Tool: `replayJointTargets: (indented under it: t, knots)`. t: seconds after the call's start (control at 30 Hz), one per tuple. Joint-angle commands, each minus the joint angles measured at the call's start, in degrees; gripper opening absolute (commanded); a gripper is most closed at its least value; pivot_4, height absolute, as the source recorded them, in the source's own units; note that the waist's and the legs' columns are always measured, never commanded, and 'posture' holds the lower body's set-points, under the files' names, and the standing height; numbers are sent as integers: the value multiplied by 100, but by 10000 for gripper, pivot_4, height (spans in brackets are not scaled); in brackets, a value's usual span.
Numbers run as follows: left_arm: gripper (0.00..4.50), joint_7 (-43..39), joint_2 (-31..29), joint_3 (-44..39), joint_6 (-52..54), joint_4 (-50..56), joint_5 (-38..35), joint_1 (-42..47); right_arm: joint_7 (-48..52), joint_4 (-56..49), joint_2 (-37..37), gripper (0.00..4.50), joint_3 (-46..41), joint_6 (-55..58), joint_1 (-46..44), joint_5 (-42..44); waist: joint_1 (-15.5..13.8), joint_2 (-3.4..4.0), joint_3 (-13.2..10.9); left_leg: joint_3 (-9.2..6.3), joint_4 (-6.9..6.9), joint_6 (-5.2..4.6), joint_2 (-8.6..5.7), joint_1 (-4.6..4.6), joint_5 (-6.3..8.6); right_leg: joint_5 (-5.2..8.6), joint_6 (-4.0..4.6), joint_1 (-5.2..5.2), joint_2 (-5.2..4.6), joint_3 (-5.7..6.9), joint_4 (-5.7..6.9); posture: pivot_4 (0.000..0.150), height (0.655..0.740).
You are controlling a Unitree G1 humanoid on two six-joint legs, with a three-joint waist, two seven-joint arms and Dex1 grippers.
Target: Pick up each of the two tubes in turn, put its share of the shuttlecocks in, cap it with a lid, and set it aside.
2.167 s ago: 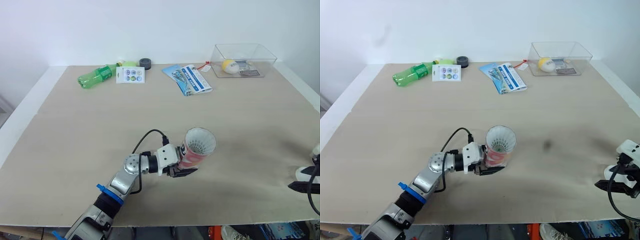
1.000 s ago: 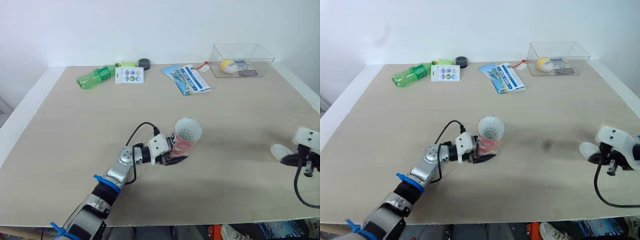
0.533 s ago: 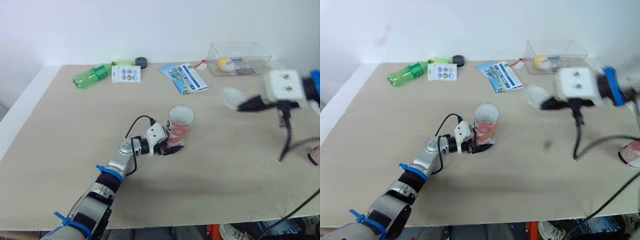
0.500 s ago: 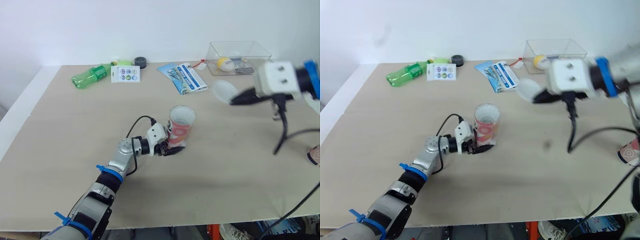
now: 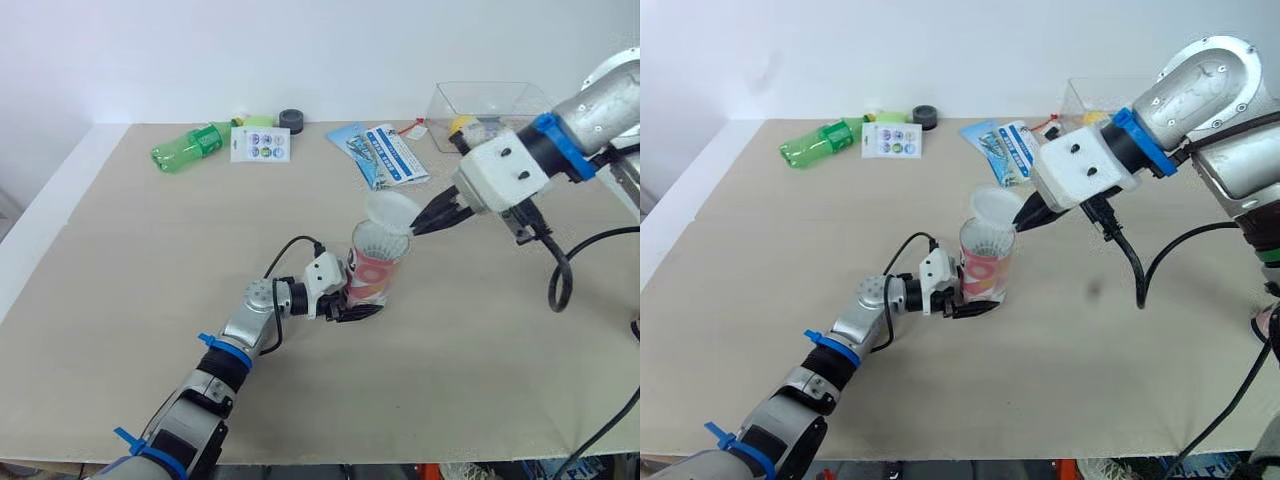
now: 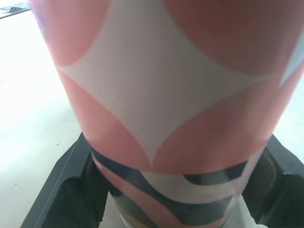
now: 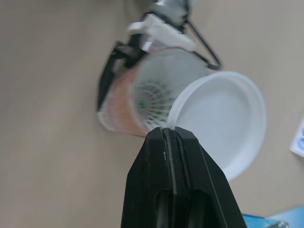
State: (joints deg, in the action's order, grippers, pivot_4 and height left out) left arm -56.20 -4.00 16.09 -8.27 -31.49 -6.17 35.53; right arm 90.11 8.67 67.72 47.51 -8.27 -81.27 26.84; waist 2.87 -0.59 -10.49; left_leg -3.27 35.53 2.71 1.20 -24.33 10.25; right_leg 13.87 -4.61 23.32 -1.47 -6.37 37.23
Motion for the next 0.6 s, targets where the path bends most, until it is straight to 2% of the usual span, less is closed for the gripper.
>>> replayJointTargets:
  t: [0.03,0.13,0.33,0.6]
  knots:
    - [30602,96,-76,41,92,59,132,-106,239,26,-20,513,290,-341,-344,176,10,0,0,0,2,0,2,2,-2,-2,1,0,2,0,4,1500,7400]
    - [30602,131,-70,45,113,113,143,-133,239,47,-96,513,573,-285,-452,356,13,1,1,0,4,-3,9,7,-5,-7,8,0,10,0,10,1500,7400]
    - [30602,199,-40,46,179,206,148,-177,239,415,-280,513,930,-758,-691,193,8,4,2,1,7,-3,12,8,-6,-8,10,0,11,0,14,1500,7400]
    - [30602,236,-38,49,225,257,152,-260,239,452,-289,513,1156,-833,-835,251,6,5,3,0,7,-3,12,8,-5,-7,12,0,11,0,16,1500,7400]
